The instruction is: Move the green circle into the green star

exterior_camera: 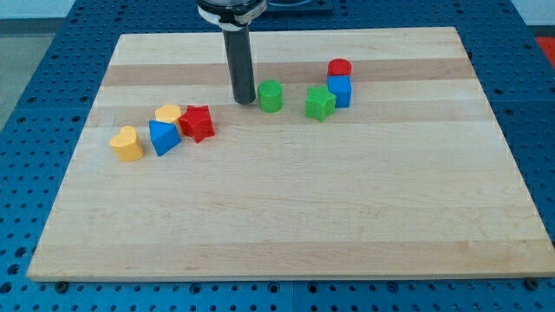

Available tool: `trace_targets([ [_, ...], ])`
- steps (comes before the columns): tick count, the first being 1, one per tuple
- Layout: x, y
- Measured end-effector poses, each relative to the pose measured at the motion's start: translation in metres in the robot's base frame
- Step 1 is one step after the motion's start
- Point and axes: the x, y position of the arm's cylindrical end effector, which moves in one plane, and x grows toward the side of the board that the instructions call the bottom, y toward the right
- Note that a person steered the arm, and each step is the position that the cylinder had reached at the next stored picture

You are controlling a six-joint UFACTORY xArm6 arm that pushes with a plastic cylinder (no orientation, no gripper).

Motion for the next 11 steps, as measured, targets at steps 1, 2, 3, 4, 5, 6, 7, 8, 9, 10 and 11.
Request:
trace_targets([
  [1,0.0,0.0],
  [2,0.0,0.005],
  [3,0.0,0.018],
  [4,0.0,0.027],
  [5,0.0,0.032],
  [6,-0.001,0.033],
  [7,-0.001,0.033],
  [8,0.0,0.034],
  [9,0.001,0.038],
  [10,0.001,0.044],
  [11,0.001,0.044],
])
